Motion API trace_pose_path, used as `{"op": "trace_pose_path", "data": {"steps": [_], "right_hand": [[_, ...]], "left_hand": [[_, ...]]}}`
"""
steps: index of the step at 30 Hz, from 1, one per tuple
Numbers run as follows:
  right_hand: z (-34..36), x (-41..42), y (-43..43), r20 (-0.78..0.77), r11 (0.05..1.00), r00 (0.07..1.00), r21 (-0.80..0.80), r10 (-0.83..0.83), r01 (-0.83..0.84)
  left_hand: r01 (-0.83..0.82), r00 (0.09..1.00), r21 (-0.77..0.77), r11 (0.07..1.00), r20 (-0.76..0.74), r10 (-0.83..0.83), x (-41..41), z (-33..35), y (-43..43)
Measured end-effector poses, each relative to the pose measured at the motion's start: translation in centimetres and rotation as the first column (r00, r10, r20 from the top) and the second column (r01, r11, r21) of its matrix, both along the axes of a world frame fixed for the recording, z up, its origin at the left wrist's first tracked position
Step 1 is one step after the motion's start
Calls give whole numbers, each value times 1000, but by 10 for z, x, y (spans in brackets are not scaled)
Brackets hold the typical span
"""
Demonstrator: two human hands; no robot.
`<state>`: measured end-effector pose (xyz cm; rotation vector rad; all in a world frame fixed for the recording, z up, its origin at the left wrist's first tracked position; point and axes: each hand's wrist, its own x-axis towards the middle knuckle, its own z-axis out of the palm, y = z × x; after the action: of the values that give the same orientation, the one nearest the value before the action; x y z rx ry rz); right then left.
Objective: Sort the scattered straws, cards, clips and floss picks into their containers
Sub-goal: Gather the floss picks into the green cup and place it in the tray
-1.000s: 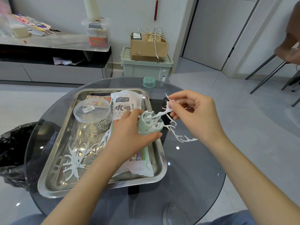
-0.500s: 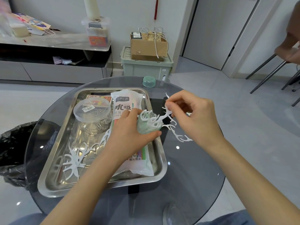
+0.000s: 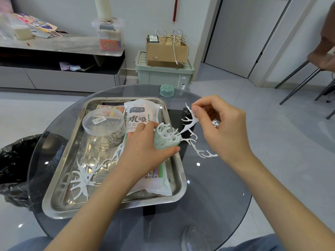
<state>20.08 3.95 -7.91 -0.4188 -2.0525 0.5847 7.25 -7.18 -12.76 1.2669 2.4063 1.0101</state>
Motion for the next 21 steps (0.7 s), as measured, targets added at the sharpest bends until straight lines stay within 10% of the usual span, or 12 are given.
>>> {"op": "trace_pose_path", "data": {"steps": [14, 21], "right_hand": [[-18, -11, -10, 139, 987, 978, 27, 152, -157], [-12, -7, -1, -49, 997, 999, -70, 7, -10]], "left_hand": [[84, 996, 88, 993, -25, -82, 5, -1, 1], [83, 996, 85, 993, -16, -82, 2, -1, 1]]}}
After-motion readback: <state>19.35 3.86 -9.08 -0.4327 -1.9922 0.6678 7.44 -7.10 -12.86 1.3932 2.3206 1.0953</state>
